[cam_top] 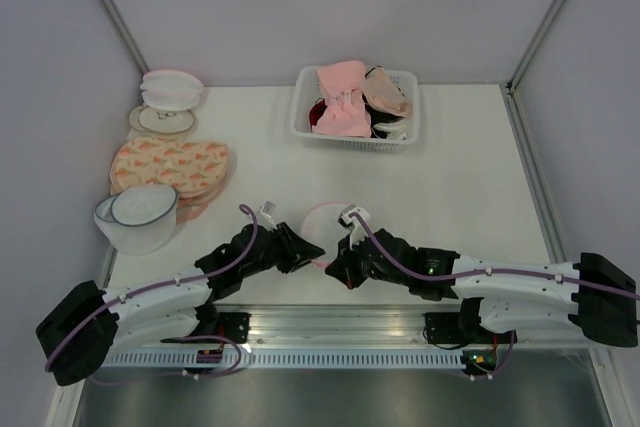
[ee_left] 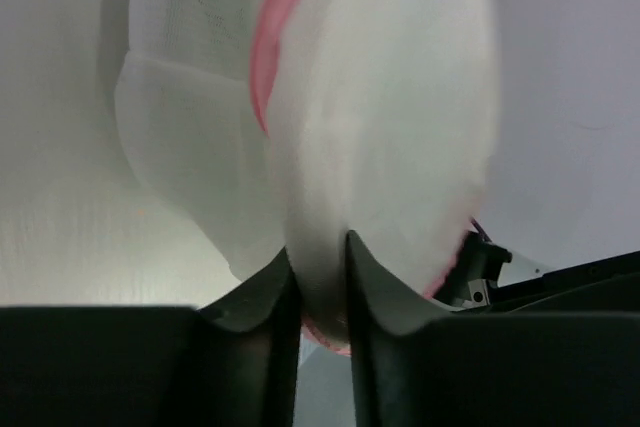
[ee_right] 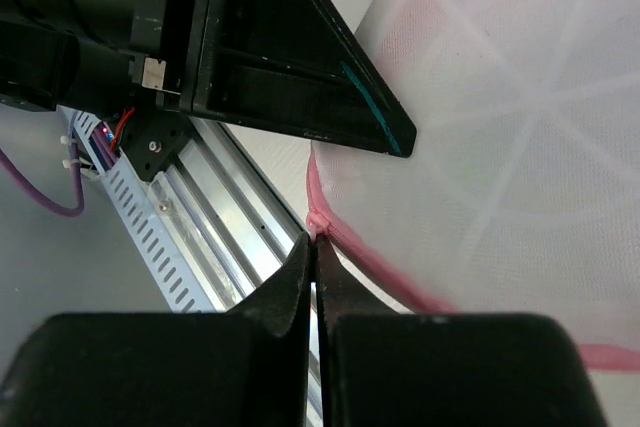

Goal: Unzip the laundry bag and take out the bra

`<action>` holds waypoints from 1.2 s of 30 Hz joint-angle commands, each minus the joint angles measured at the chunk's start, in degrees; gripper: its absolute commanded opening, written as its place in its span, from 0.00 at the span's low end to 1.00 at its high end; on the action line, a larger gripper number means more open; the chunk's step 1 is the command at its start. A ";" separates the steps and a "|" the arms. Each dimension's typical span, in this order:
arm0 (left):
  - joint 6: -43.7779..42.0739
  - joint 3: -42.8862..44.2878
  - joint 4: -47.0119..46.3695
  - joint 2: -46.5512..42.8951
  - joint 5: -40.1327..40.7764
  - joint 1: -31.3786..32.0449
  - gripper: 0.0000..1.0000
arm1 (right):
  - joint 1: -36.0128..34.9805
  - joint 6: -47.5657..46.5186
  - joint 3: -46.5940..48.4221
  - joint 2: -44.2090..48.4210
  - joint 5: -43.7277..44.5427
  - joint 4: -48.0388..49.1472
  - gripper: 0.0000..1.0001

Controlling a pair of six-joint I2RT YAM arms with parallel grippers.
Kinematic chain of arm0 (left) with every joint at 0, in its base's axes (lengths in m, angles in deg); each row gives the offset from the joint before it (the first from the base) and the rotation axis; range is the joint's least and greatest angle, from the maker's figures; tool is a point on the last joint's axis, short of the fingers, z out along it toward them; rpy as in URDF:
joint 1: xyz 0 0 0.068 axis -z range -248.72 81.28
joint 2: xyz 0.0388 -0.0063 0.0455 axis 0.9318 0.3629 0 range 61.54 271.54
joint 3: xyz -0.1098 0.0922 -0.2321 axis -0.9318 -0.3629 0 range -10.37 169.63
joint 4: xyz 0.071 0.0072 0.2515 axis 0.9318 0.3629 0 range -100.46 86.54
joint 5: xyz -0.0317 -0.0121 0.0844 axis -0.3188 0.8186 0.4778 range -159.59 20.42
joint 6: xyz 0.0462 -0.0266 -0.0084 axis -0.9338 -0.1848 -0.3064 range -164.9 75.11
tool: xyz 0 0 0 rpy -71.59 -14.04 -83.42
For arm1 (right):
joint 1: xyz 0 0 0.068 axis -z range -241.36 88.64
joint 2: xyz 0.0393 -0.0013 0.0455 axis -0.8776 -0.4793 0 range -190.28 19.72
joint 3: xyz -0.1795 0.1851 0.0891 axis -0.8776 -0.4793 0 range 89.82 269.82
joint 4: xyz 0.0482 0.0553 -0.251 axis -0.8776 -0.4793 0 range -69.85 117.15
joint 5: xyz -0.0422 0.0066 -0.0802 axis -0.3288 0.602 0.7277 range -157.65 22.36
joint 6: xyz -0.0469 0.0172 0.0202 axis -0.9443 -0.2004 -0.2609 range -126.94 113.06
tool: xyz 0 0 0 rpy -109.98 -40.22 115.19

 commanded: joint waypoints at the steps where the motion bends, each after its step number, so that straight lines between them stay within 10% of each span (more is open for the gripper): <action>1: 2.22 2.19 -6.94 2.29 0.71 0.25 0.23 | -0.03 -0.95 1.04 1.00 0.65 0.27 0.00; 4: 1.53 2.80 -4.76 2.12 1.41 0.25 0.02 | -0.03 -1.12 1.65 1.18 1.52 -1.92 0.00; 24: -17.54 10.36 2.81 4.31 -5.61 -2.91 0.02 | 0.14 9.33 11.31 0.04 40.71 -40.77 0.00; 36: -32.13 25.20 -0.87 21.07 -18.70 -10.63 0.02 | 0.58 3.01 9.13 -1.20 34.94 -29.36 0.01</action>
